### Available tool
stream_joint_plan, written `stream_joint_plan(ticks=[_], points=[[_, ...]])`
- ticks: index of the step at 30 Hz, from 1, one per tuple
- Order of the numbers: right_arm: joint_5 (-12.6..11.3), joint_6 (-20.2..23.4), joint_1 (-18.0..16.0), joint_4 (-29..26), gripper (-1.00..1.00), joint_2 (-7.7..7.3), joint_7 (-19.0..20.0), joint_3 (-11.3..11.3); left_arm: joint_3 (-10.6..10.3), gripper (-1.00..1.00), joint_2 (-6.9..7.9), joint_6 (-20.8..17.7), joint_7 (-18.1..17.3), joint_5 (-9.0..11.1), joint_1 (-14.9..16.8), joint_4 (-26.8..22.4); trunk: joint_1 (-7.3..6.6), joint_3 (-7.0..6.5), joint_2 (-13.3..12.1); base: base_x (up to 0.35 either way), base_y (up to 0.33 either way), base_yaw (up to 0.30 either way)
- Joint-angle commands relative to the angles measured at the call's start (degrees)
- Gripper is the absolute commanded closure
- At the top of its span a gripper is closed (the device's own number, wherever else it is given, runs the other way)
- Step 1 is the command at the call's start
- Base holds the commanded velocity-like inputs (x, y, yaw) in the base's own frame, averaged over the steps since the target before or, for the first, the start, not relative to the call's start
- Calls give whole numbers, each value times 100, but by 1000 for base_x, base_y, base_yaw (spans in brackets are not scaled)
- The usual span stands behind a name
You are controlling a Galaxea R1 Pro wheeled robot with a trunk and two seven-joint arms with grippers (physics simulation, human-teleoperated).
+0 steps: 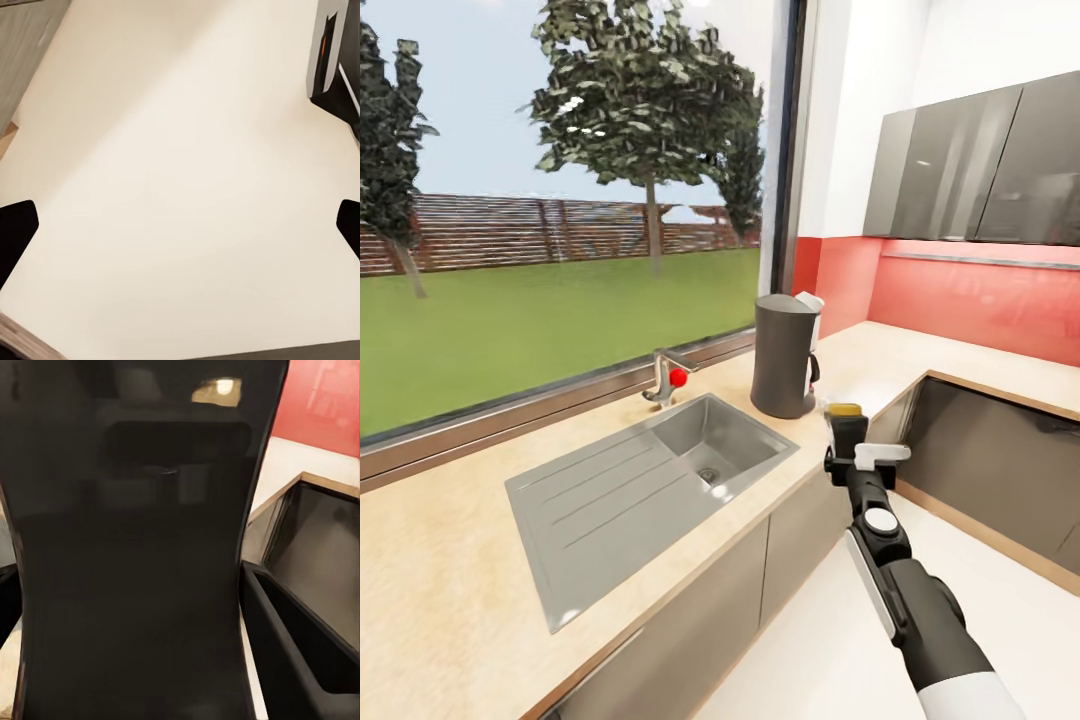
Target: Set up a coffee station on the kitchen countertop: keep the coffee maker on the countertop, move the bottle of coffee from the kitchen shelf to the counter next to the coffee maker, place a paper coffee filter on top of the coffee maker, put the saucer next to the coffee maker with the coffee cup on the saucer, and place the electric kettle next to the coffee maker.
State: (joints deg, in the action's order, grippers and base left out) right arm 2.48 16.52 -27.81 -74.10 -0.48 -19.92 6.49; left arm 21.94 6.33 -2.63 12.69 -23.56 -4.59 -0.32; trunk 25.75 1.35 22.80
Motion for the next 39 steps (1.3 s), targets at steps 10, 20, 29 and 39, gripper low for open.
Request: stream_joint_plan(ticks=[10,20,29,39], points=[[20,-86,66,60,100,100,-37,178,40,-100,-158,-59,14,-29,2,48,4,12,12,229,0,-2],[7,-115,192,181,100,197,-34,178,39,-100,-368,-71,49,27,1,42,4,12,12,337,0,0],[19,-348,197,487,100,183,-5,178,30,-100,-378,-86,49,24,-5,49,4,12,12,330,-87,0],[42,-2858,197,2401,100,102,1129,163,30,-100,-387,-115,58,24,-7,49,4,12,12,113,-261,0]])
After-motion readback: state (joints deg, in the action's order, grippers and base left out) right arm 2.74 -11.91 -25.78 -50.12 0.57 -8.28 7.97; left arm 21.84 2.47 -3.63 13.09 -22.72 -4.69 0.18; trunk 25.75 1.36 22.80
